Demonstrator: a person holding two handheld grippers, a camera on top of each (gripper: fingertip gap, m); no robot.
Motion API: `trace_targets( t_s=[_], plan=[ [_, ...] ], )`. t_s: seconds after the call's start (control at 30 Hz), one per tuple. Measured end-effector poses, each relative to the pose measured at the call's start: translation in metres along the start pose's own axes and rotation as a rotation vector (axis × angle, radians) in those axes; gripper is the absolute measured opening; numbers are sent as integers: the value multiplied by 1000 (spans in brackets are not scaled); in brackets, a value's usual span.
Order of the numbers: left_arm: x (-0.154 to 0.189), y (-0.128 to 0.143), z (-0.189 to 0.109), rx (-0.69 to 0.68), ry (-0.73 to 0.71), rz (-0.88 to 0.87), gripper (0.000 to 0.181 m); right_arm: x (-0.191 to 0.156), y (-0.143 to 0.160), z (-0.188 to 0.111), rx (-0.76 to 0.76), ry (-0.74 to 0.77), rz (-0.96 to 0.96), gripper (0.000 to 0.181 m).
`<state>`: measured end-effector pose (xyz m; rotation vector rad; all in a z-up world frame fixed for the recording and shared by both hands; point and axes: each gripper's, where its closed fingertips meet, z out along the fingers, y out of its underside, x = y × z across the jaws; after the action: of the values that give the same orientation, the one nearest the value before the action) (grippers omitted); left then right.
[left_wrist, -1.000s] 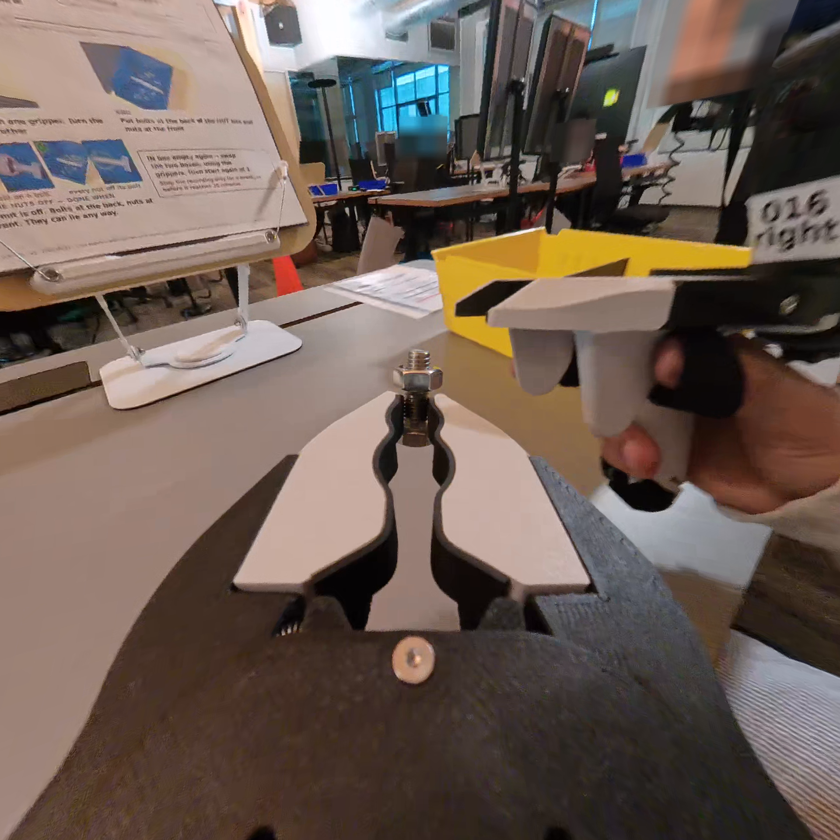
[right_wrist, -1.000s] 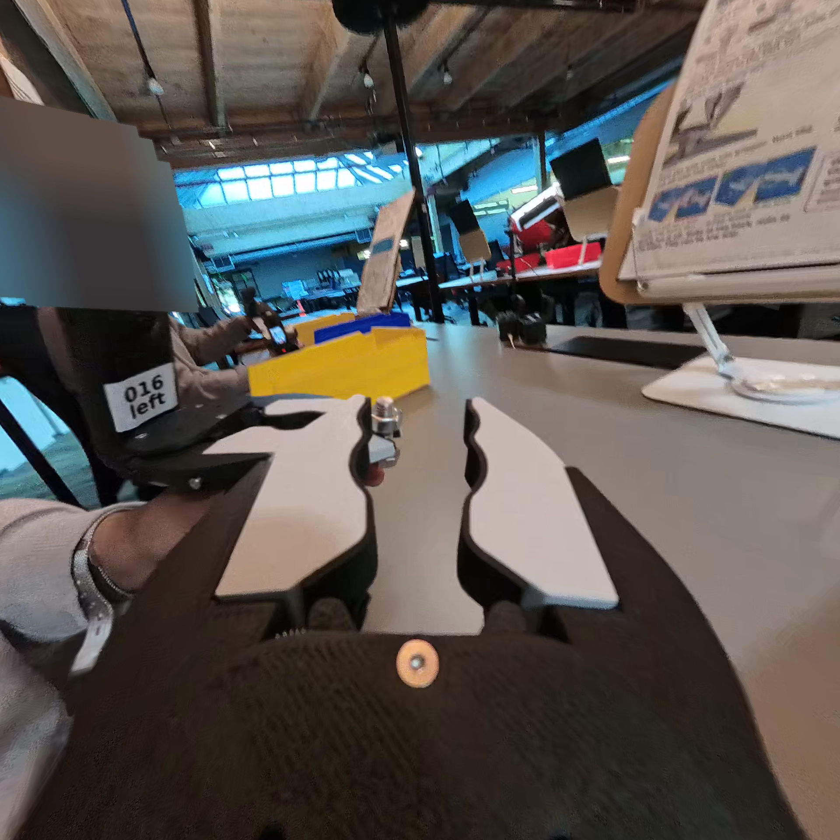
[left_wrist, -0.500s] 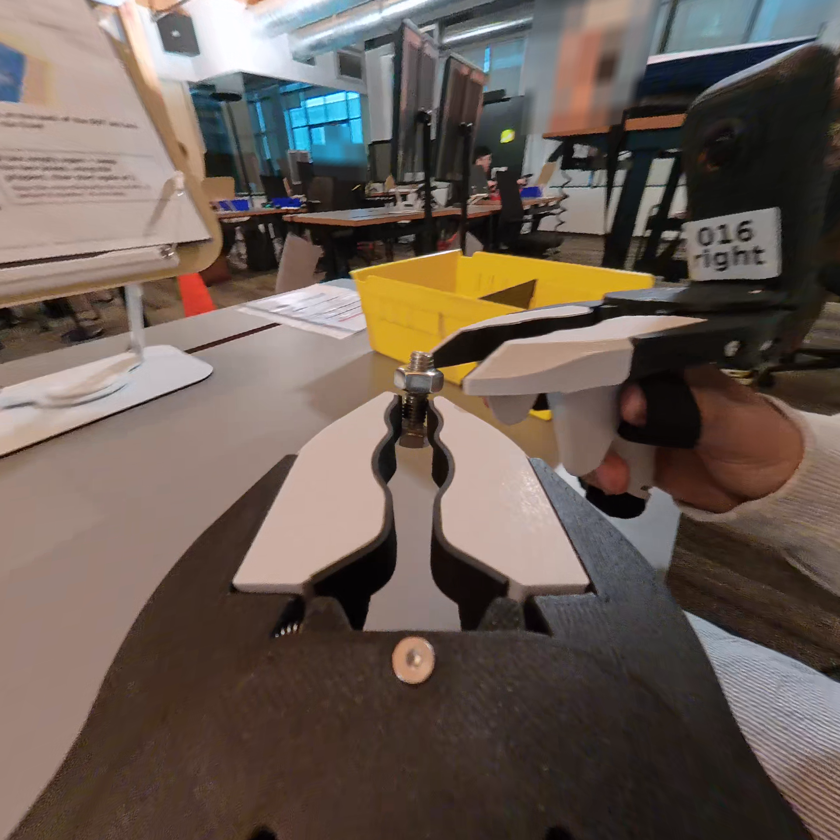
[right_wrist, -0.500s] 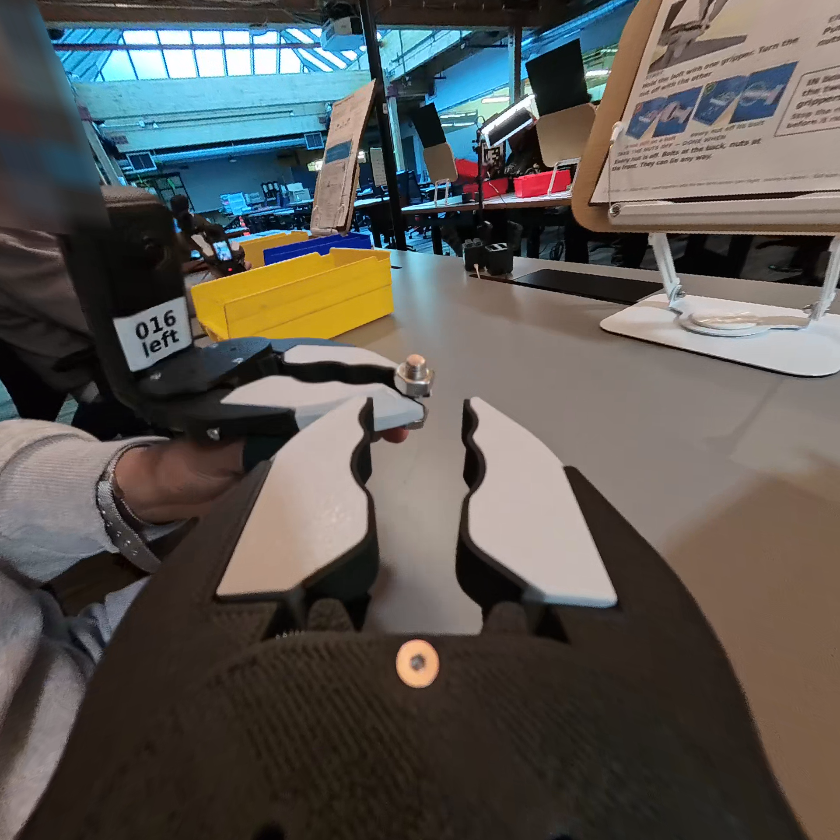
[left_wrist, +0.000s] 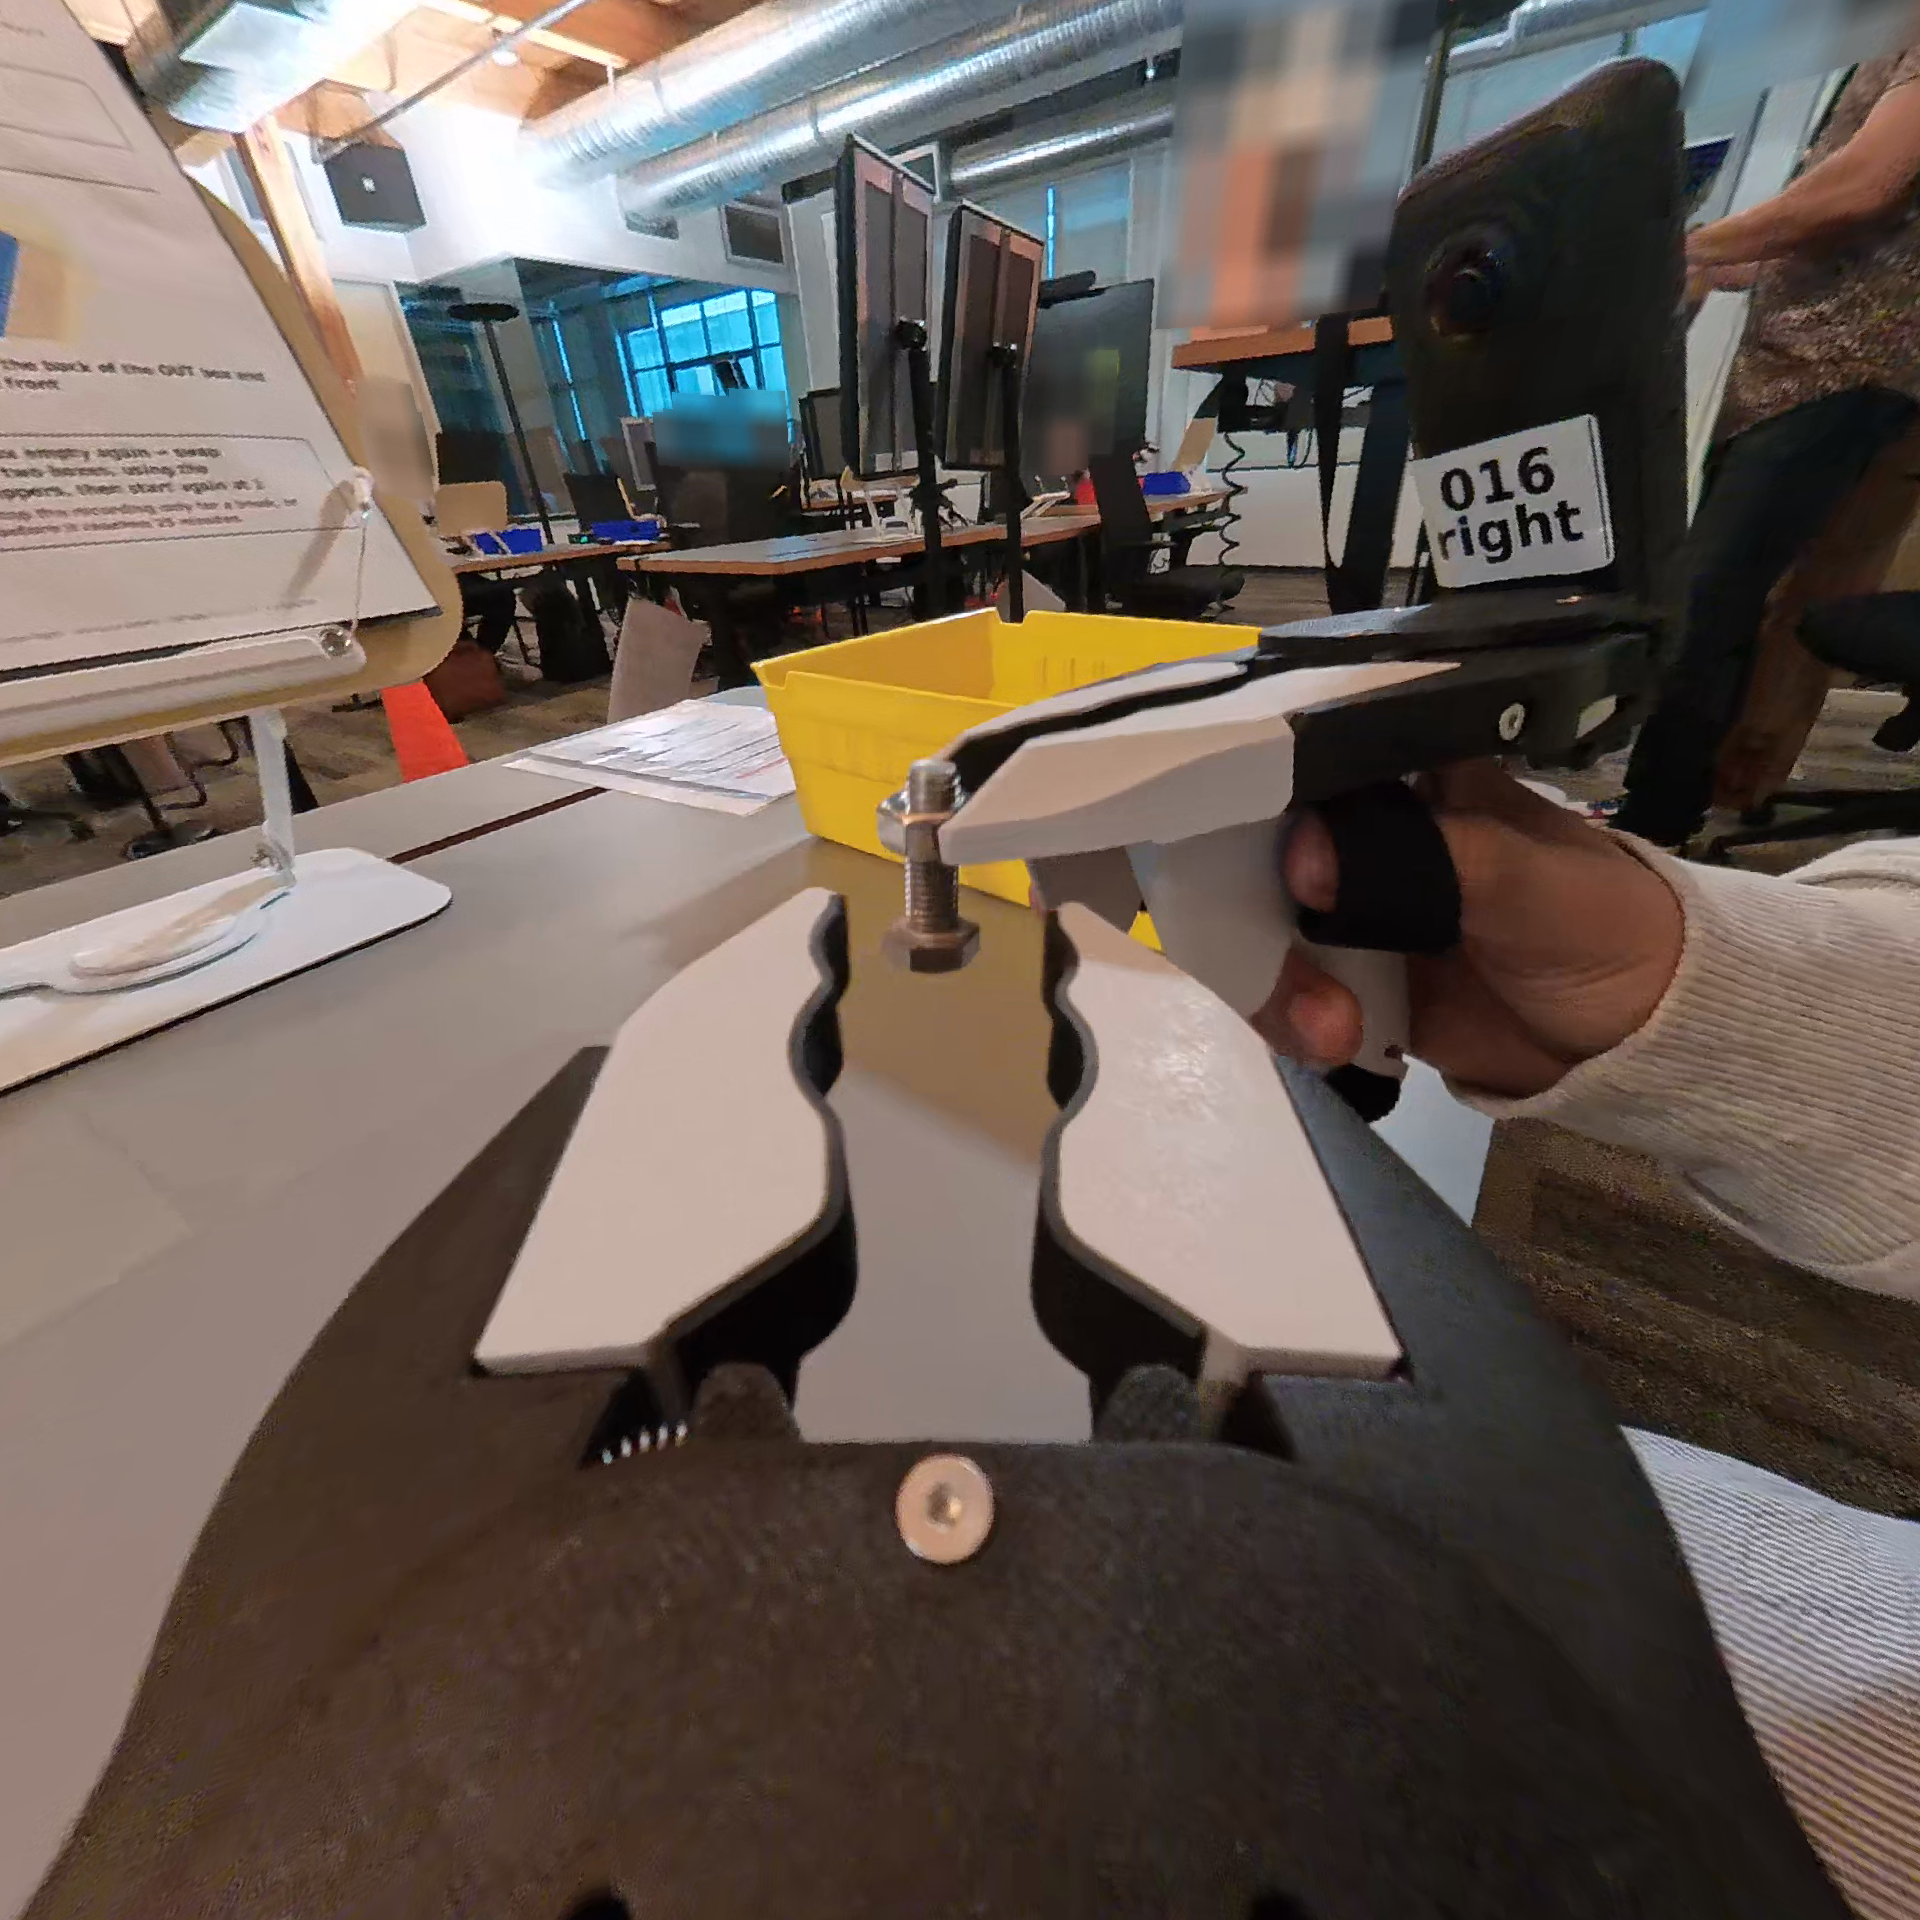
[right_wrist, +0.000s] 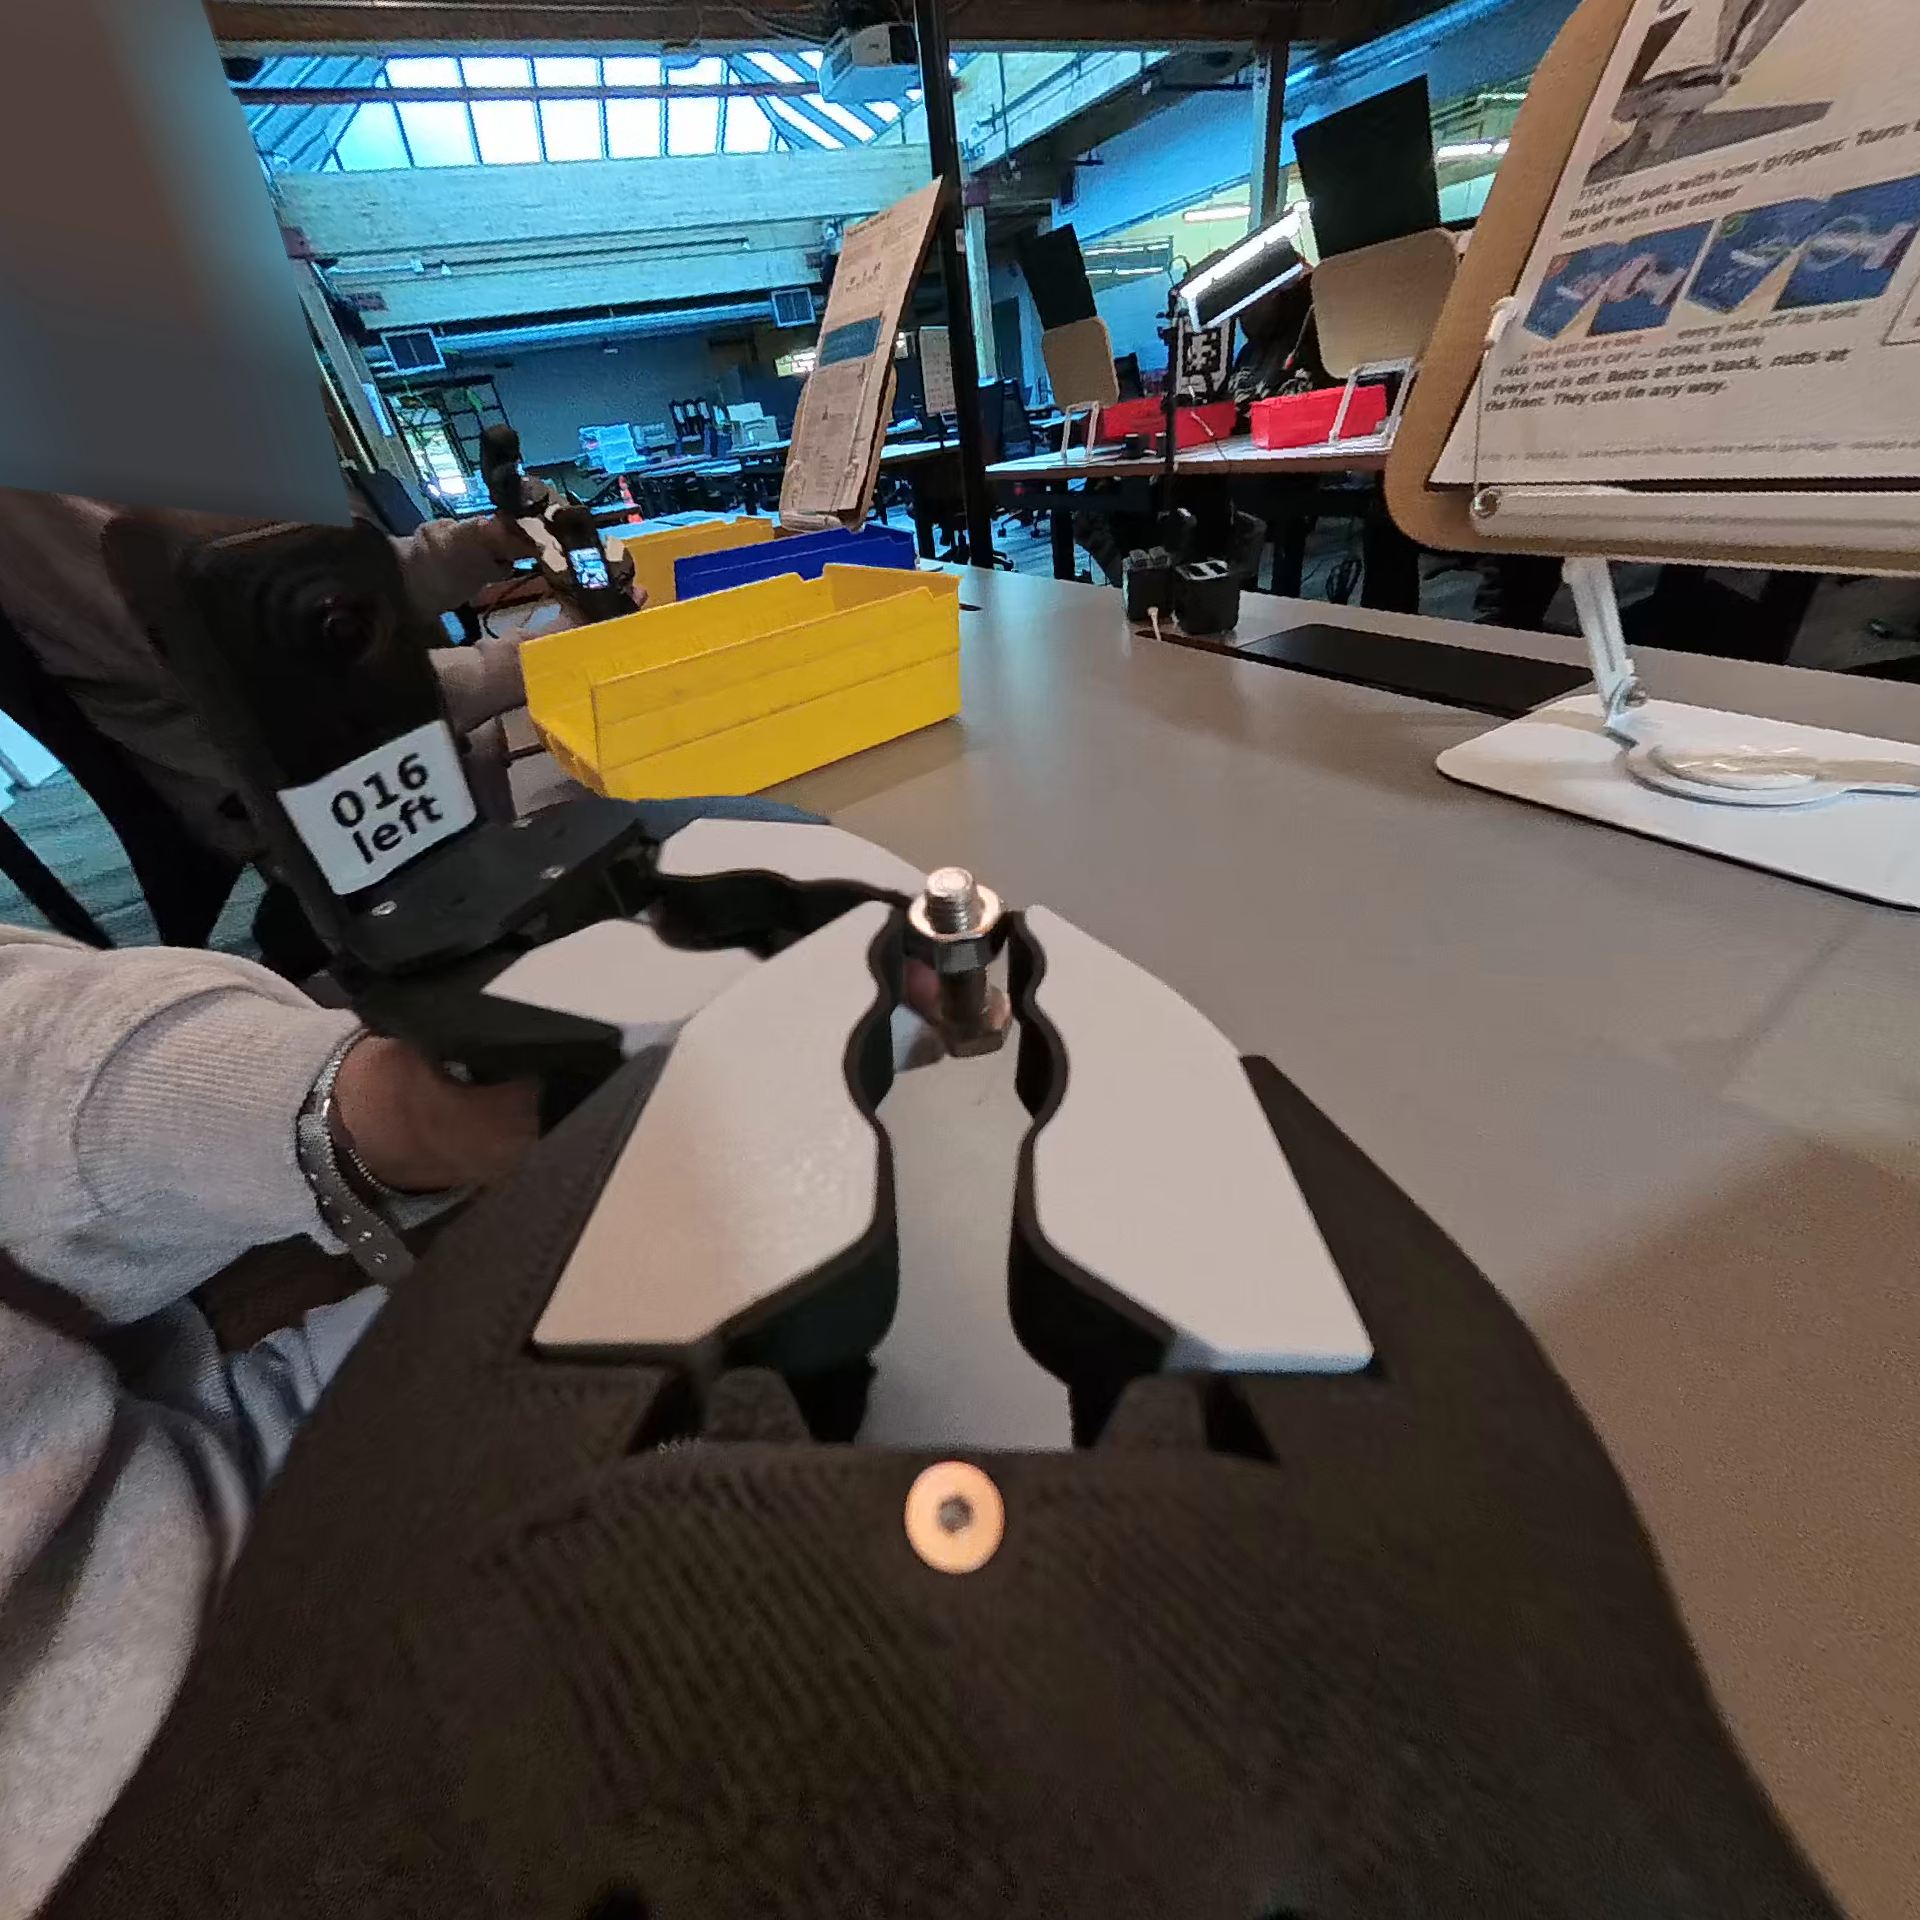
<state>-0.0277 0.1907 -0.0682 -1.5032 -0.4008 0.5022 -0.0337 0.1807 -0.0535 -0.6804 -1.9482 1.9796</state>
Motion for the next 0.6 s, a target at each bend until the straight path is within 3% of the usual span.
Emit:
trace_targets(
  t_s=[0.13, 0.33, 0.5, 0.6],
  plan=[
    [-5, 6, -10, -33, 1, -41, 46, -3, -4, 6, 13, -69, 18, 19],
    [0, 9, -29, -76, 199, -235, 64, -28, -4, 21, -6, -308, 53, 19],
    [-11, 14, -44, -94, 234, -211, 48, -37, -2, 30, -24, -390, 51, 19],
    [-20, 18, -44, -91, 184, -174, 41, -37, 3, 35, -39, -396, 63, 19]
  ],
)
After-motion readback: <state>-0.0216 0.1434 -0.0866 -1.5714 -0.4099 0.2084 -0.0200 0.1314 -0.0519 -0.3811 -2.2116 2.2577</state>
